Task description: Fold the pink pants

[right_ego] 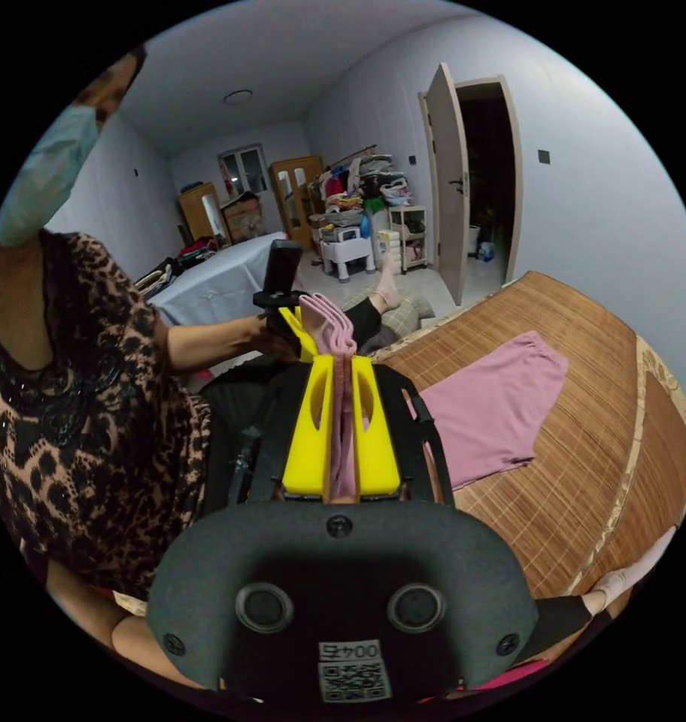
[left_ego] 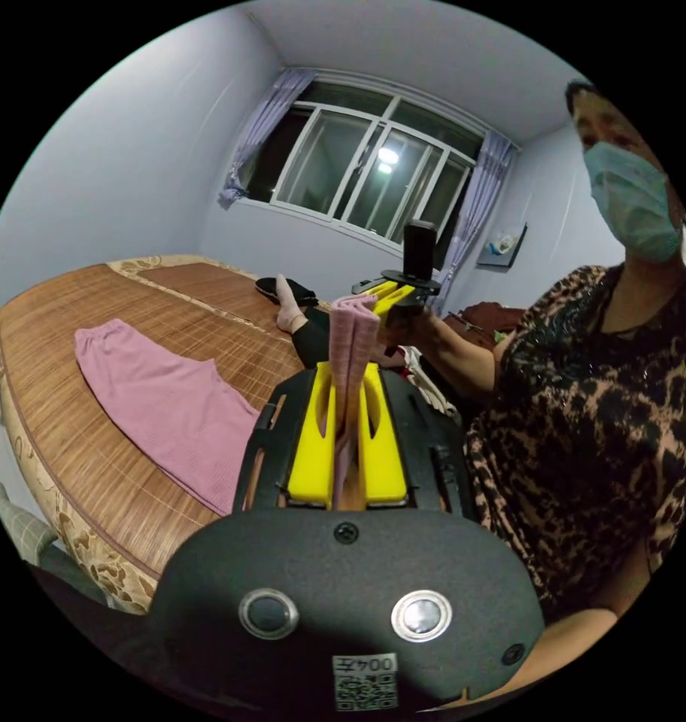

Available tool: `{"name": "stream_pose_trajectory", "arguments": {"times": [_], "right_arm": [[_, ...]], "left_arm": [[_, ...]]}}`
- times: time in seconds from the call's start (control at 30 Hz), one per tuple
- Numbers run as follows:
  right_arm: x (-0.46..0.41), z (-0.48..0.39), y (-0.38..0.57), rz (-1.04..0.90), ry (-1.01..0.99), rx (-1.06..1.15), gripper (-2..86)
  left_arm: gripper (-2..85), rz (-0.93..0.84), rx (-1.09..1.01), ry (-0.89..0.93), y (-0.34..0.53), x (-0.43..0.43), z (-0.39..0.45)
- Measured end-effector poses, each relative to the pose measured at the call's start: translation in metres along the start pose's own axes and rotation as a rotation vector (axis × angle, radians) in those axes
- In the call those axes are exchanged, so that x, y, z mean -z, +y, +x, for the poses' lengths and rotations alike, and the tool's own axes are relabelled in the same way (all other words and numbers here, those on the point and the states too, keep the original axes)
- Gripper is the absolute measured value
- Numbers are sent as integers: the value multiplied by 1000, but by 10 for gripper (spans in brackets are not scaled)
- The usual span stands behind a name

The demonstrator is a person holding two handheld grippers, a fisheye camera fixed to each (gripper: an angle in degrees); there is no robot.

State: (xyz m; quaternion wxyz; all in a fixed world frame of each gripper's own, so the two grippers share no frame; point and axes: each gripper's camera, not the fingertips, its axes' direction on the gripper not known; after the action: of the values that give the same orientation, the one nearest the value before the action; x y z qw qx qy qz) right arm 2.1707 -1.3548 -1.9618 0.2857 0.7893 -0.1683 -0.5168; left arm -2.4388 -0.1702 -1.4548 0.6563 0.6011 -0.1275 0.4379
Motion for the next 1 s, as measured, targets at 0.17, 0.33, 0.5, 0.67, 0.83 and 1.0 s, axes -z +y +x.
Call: {"name": "stream_pose_trajectory", "arguments": {"times": [0.17, 0.33, 0.5, 0.67, 0.83, 1.0], "right_arm": [[-16, 44, -20, -47, 116, -40, 51], [-46, 98, -22, -121, 198, -87, 51], [-86, 166, -4, -156, 197, -198, 51], [-134, 236, 31, -210, 174, -382, 54], [-140, 263, 63, -177, 309, -562, 73], [-118, 249, 93, -113, 218, -609, 82]], "left_arm": [[36, -15, 131, -35, -25, -20, -78], [38, -60, 238, -67, -32, -52, -152], [40, -124, 329, -135, -26, -91, -220], [43, -220, 453, -190, -6, -137, -285], [51, -304, 503, -273, 7, -165, -320], [57, -243, 551, -278, 16, -158, -336]]}}
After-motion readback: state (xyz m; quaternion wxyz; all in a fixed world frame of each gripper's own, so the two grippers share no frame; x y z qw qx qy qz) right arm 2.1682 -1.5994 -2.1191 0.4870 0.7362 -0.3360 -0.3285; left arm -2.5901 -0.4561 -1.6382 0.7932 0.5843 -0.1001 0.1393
